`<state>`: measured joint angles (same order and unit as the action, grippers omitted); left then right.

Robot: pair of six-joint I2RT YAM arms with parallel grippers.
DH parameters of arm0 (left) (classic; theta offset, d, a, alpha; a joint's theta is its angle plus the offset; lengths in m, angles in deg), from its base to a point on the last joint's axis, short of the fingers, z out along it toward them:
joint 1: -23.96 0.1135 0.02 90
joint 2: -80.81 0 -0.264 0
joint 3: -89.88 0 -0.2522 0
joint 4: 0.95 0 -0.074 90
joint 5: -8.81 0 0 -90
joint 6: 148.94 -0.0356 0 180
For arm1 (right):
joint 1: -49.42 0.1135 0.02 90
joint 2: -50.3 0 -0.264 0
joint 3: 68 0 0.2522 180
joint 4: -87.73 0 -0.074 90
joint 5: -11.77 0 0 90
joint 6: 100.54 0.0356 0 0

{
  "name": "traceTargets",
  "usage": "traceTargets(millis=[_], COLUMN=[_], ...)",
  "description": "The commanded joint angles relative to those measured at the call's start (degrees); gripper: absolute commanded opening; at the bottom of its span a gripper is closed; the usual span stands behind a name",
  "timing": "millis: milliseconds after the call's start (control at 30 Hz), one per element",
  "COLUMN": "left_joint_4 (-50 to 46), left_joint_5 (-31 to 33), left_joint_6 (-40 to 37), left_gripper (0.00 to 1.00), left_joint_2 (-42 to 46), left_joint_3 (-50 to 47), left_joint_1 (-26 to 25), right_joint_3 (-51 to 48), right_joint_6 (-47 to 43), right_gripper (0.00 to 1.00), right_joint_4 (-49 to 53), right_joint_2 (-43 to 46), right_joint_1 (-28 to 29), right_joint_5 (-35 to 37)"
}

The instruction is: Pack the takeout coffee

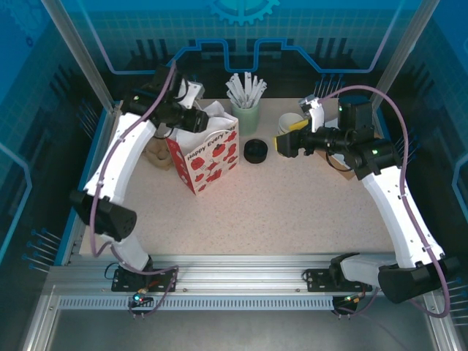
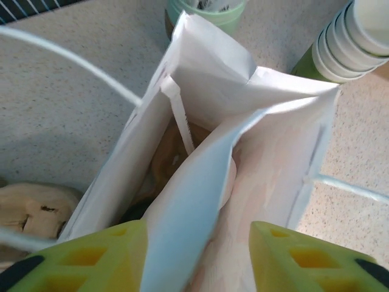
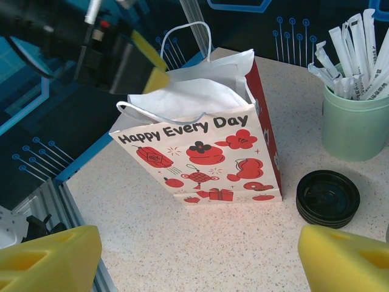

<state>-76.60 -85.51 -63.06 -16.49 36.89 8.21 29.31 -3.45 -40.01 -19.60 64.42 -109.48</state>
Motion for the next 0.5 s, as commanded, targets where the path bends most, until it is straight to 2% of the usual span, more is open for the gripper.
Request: traceTargets(millis=[0,233,467], left_joint_4=[4.42,4.07,4.23], left_joint_5=[0.6,5.89,4.5], left_joint_6=[1.75,1.7,1.66], left_gripper=[0.52,0.54,0.51], left_joint_2=[6.0,5.13,0.35], left_joint_3=[-6.12,-9.48,-5.8], left_joint_1=[0.72,3.33,3.96], right_joint_3=[-0.72,-0.69,-0.72], right_joint_6=[0.13,0.16,-0.04], right_gripper=[0.85,0.85,0.85], right_joint_4=[-0.26,-0.53,-0.11], right_joint_2=[0.7,-0.04,0.14], right_joint_1=[0.7,1.07,1.29], right_joint_5=[0.31,-0.22,0.1])
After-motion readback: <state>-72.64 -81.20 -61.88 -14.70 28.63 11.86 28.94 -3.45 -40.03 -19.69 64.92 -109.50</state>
